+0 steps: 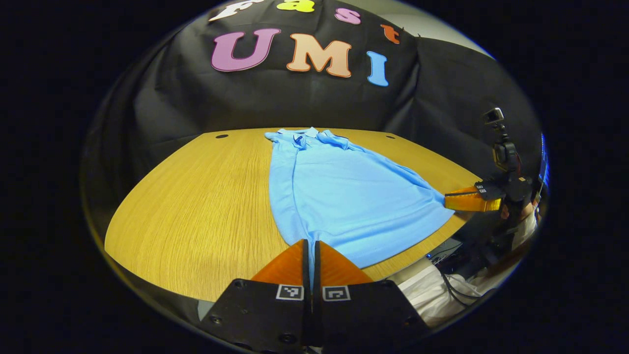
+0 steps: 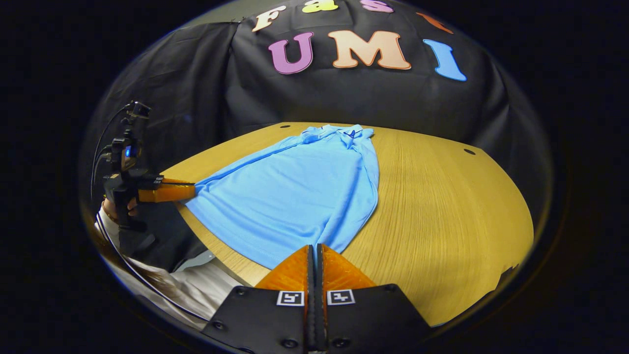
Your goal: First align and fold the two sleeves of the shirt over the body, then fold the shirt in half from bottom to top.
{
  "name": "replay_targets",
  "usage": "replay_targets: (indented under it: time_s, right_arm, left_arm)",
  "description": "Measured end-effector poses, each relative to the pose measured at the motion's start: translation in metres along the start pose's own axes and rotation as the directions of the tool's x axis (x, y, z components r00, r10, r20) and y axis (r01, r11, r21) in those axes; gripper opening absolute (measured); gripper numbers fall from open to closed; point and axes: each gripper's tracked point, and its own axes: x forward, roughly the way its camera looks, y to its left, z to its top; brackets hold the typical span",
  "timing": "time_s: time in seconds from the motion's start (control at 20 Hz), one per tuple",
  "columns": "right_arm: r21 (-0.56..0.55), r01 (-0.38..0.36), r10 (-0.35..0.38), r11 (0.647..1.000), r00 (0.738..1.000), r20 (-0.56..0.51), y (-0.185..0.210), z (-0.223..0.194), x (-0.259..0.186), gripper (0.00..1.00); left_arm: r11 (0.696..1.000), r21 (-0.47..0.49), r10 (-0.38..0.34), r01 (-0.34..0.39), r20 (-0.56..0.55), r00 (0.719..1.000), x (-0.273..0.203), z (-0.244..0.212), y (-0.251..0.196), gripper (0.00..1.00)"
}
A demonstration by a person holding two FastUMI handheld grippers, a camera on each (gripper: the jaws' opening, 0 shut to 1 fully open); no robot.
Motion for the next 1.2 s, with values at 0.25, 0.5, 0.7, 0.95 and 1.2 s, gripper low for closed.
replay_targets:
  time_s: [0.25,0.5,0.7,0.95,1.2]
  right_arm:
    - [-0.006,0.004,-0.004,1.0,1.0,0.005,0.0,0.005,0.007,0.03]
    - [-0.012,0.018,-0.018,1.0,0.998,0.064,-0.002,0.041,0.015,0.02]
    - [-0.011,0.049,-0.047,0.999,0.991,0.121,-0.015,0.085,0.03,0.02]
    - [0.001,0.109,-0.108,0.994,0.98,0.167,-0.049,0.14,0.059,0.02]
    - [0.055,0.128,-0.136,0.99,0.974,0.18,-0.075,0.187,0.11,0.02]
  left_arm:
    - [1.0,-0.012,0.007,-0.007,0.018,1.0,0.002,0.011,0.007,0.0]
    - [1.0,0.025,0.008,-0.011,0.102,0.995,0.008,0.054,0.014,0.0]
    - [0.999,0.034,-0.007,0.002,0.142,0.99,0.03,0.091,0.021,0.0]
    - [1.0,0.0,-0.009,0.01,0.196,0.98,0.069,0.149,0.042,0.0]
    - [0.998,-0.053,0.033,-0.021,0.225,0.974,0.128,0.197,0.074,0.0]
